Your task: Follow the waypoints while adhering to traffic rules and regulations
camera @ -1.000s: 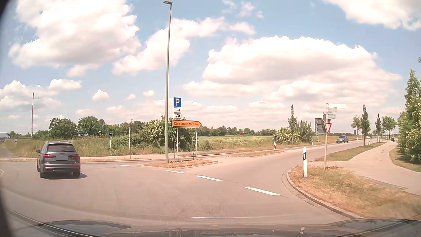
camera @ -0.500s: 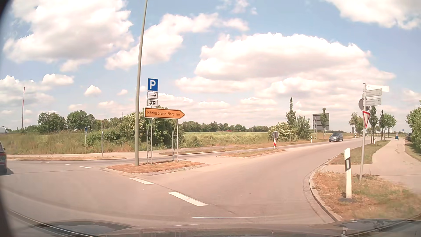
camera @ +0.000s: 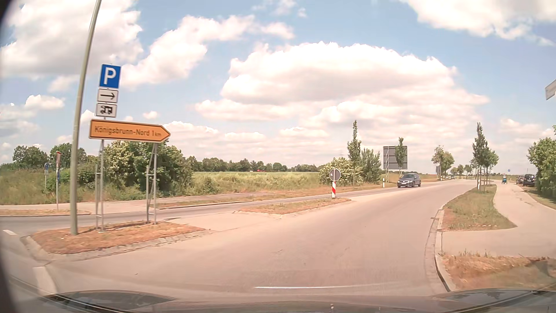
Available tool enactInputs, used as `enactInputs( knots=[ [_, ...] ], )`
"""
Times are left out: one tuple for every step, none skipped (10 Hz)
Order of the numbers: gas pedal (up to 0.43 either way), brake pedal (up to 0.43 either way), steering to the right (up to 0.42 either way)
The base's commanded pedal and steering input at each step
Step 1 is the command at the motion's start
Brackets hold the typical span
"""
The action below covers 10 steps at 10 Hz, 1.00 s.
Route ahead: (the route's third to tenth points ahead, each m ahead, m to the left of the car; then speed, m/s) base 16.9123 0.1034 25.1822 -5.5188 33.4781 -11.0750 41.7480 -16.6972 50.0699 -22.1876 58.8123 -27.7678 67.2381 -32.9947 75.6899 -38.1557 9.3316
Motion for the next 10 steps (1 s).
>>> enactInputs(
  knots=[
    [0.268, 0.012, 0.132],
    [0.299, 0.012, 0.141],
    [0.299, 0.012, 0.148],
    [0.299, 0.012, 0.151],
    [0.319, 0.012, 0.149],
    [0.35, 0.012, 0.143],
    [0.358, 0.006, 0.138],
    [0.37, 0.012, 0.135],
    [0.39, 0.012, 0.134],
    [0.421, 0.012, 0.132]
  ],
)
